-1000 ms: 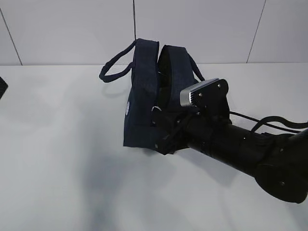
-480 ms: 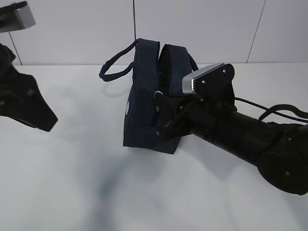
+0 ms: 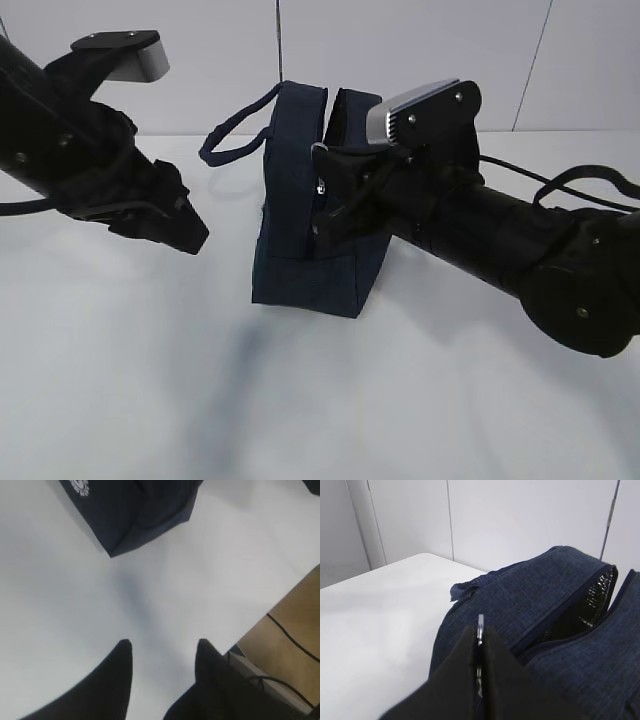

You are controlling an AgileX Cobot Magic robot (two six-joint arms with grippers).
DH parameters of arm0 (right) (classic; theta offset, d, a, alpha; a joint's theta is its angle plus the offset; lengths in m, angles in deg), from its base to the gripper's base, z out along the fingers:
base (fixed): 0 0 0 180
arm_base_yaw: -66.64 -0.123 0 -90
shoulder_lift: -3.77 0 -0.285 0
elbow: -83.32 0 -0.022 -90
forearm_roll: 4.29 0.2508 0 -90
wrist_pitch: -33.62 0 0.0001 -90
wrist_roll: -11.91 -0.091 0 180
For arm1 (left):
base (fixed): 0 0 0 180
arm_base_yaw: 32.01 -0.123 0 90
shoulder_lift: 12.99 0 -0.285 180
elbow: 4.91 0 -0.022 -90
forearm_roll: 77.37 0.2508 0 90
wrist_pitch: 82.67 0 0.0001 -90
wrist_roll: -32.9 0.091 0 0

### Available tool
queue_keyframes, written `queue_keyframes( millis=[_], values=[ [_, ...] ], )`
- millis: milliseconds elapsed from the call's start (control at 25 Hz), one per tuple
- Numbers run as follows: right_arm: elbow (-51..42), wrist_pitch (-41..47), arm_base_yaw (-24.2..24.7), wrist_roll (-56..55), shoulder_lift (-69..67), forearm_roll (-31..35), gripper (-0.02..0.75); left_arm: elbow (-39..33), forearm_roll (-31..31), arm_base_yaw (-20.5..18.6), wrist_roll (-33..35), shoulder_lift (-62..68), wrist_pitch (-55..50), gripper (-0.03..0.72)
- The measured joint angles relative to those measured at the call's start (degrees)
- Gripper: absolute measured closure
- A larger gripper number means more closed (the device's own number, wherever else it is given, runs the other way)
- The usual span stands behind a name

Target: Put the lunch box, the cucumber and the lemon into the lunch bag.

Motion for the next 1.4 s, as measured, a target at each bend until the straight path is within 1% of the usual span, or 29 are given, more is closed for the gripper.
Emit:
queue_keyframes(
  millis=[120,280,440,640,760,880,1080,1240,1400],
  values=[
    [1.4,2.1,0.0,0.5,0.2,0.4,0.738,0.0,0.0,0.0,1.1,1.8,3.3,0.324],
    [3.5,4.2,0.0,0.6,0.2,0.7,0.738,0.0,0.0,0.0,3.0,4.3,5.7,0.311],
    [6.1,8.2,0.0,0.7,0.2,0.9,0.738,0.0,0.0,0.0,6.1,6.3,9.5,0.311],
    [7.3,8.8,0.0,0.7,0.2,3.2,0.738,0.0,-0.5,0.0,8.3,7.8,15.0,0.309],
    [7.3,9.0,0.0,0.3,0.2,4.4,0.738,0.0,-0.7,0.6,9.1,8.6,18.2,0.309],
    [7.3,9.0,0.0,-1.5,0.2,5.1,0.738,0.0,-0.8,2.5,10.8,10.6,21.0,0.309],
    [7.3,9.0,0.0,-4.8,0.2,5.9,0.738,0.0,-0.8,4.4,11.4,13.4,27.3,0.309],
    [7.3,9.0,0.0,-7.7,0.2,7.1,0.738,0.0,-1.0,4.4,11.4,14.6,31.5,0.311],
    [7.3,9.0,0.0,-8.2,0.2,8.3,0.738,0.0,-3.1,4.5,11.4,16.6,32.3,0.349]
  ],
)
